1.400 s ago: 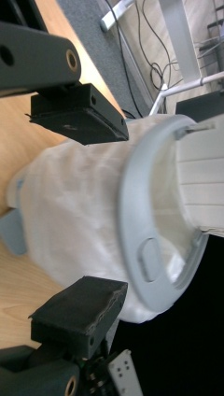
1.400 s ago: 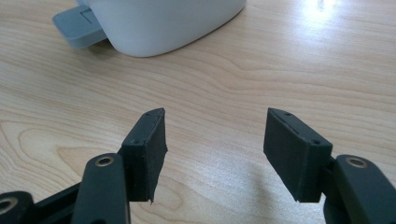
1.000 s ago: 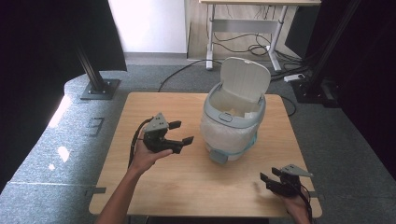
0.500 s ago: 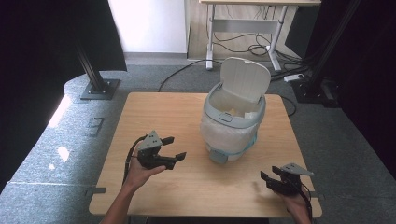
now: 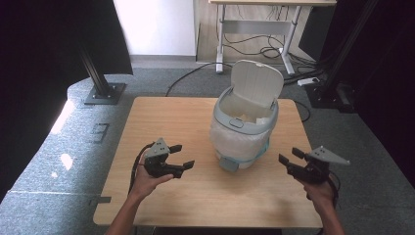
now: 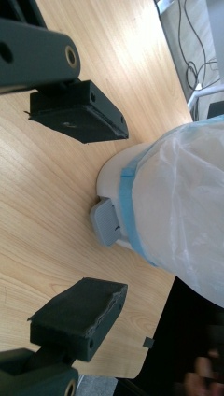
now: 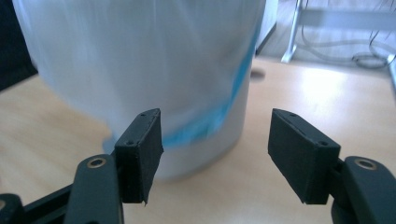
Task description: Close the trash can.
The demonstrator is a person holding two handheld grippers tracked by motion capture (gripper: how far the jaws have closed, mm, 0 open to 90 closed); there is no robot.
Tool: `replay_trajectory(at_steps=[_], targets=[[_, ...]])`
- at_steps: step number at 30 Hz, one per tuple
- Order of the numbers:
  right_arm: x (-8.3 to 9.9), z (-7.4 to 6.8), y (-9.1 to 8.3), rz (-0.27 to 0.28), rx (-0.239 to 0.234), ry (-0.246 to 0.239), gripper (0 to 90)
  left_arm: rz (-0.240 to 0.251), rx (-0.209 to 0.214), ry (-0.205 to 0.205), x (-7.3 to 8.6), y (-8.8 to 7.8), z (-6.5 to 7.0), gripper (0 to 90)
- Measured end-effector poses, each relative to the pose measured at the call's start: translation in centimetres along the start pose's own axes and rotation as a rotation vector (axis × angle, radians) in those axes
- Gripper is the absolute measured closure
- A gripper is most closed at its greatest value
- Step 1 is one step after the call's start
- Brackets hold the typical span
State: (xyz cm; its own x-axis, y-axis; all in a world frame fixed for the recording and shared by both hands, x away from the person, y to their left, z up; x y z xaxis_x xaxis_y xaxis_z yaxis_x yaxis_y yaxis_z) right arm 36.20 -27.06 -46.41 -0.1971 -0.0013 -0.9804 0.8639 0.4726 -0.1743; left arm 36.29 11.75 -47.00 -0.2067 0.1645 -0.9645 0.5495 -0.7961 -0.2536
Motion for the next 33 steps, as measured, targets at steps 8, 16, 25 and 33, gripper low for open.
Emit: replay_trajectory(at_steps=[8,16,25,33], targets=[[-5.9,0.6,1.7,0.057,-0.027,0.006,34.2,-0.003,0.000,-0.009,0.3,-0.3,-0.2,21.9],[-9.7,0.7,3.3,0.089,-0.058,0.021,34.0,-0.009,0.006,-0.016,0.6,-0.1,-0.2,21.9],[-12.6,1.2,5.9,0.086,-0.068,0.021,33.8,-0.018,0.005,-0.025,1.0,0.0,-0.3,21.9],[-14.1,2.1,8.3,0.081,-0.057,0.040,33.5,-0.031,0.004,-0.037,1.4,0.0,-0.4,22.1]])
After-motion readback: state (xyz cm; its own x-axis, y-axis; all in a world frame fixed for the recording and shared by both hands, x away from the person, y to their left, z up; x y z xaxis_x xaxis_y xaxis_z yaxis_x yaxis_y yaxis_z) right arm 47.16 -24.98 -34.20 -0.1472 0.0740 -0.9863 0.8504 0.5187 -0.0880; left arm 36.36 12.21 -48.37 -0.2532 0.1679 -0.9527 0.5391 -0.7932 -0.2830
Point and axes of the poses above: each handheld gripper's, and its own axes: y roughly forward along the jaws, x roughly out of its underside, z roughly to its right, the point moved 7 cm from there along y, roughly forward along the jaws, and after that the axes turned 11 degrees about z, right-handed, at the moved point
